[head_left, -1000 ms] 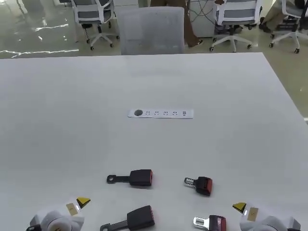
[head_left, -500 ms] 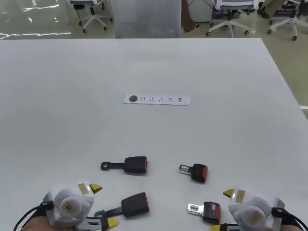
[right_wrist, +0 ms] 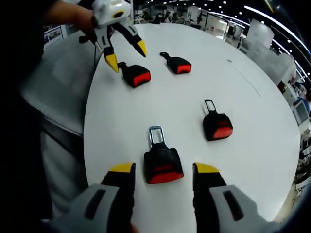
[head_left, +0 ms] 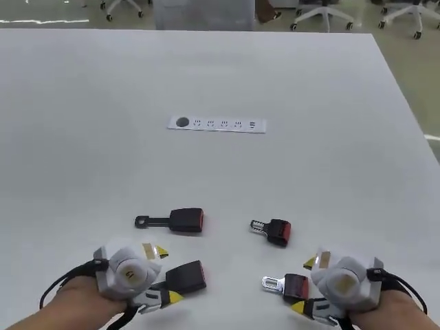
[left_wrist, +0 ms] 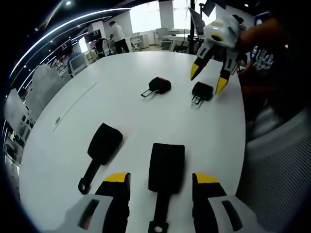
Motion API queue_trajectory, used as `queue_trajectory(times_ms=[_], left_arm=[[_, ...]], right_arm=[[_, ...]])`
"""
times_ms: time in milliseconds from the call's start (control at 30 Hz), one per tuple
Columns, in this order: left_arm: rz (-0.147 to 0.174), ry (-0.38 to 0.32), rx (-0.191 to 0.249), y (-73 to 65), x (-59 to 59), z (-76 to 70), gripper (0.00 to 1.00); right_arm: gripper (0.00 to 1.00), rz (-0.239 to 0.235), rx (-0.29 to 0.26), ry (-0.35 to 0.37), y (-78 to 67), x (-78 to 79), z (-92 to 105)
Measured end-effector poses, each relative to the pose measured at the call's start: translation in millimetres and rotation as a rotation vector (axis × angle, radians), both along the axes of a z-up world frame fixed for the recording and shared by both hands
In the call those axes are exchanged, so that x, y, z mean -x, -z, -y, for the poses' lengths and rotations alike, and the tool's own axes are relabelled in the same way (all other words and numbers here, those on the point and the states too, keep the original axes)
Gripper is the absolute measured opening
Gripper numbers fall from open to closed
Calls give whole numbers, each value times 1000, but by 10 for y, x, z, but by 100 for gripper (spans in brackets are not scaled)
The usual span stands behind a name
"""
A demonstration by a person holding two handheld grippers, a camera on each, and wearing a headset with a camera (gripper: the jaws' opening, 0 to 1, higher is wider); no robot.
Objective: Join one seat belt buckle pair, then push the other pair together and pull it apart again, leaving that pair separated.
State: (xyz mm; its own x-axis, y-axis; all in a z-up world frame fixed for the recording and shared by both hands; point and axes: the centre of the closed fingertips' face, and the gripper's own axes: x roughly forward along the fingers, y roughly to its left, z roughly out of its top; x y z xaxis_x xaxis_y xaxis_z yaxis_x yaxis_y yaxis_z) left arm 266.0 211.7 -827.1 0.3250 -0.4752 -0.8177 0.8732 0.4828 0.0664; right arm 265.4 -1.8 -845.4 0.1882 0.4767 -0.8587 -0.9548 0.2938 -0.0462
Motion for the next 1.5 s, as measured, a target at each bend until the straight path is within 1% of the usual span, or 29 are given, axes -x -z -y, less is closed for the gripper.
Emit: queue_trajectory(times_ms=[33,67,100,133,200,333,367,400,433,467,533,633,667,800,933,1133,1267,1300,1333,1400,1433,1500], left_arm=[[-9,13,5,14,4,28,51],[-14,35,21,28,13,75,50],[-20,46,28,43,22,95,50],[-38,64,15,85,44,94,50],[-40,109,-17,143,62,84,50],[-53,136,-31,183,85,87,47],[-52,146,-38,191,86,82,46],[-45,166,-69,210,76,50,44],[-42,175,-87,224,70,27,42],[-44,182,-95,247,68,12,41],[-49,187,-85,241,66,23,40],[-54,208,-102,273,62,7,39],[-58,210,-104,276,67,8,38],[-68,228,-109,313,90,31,38],[-68,234,-108,330,89,56,39],[-68,251,-110,326,95,94,39],[-65,257,-112,323,84,90,39],[-67,264,-118,332,84,75,38],[-68,266,-111,337,78,82,38],[-70,282,-111,338,76,84,38],[-74,292,-113,338,85,86,36],[-71,313,-121,336,92,87,35]], right_arm=[[47,-8,3,-12,27,2,-17],[45,-22,10,-24,60,12,-24],[44,-29,15,-31,76,18,-27],[42,-34,20,-36,91,19,-30],[41,-42,27,-47,123,16,-33],[39,-56,35,-46,157,-2,-13],[39,-63,39,-46,173,-2,-4],[39,-71,39,-45,184,3,-3],[39,-78,44,-47,200,9,2],[38,-67,41,-59,189,-3,-8],[38,-72,42,-52,191,-18,-3],[38,-67,48,-68,194,-24,-5],[38,-50,52,-98,196,-26,-11],[37,-55,39,-106,192,-29,-18],[37,-56,27,-112,192,-33,-18],[37,-57,40,-108,197,-30,-23],[37,-57,38,-108,197,-32,-20],[37,-57,36,-108,197,-34,-17],[36,-58,34,-108,198,-36,-16],[36,-59,28,-109,198,-39,-16],[36,-58,26,-110,197,-41,-16],[36,-58,22,-113,197,-44,-19]])
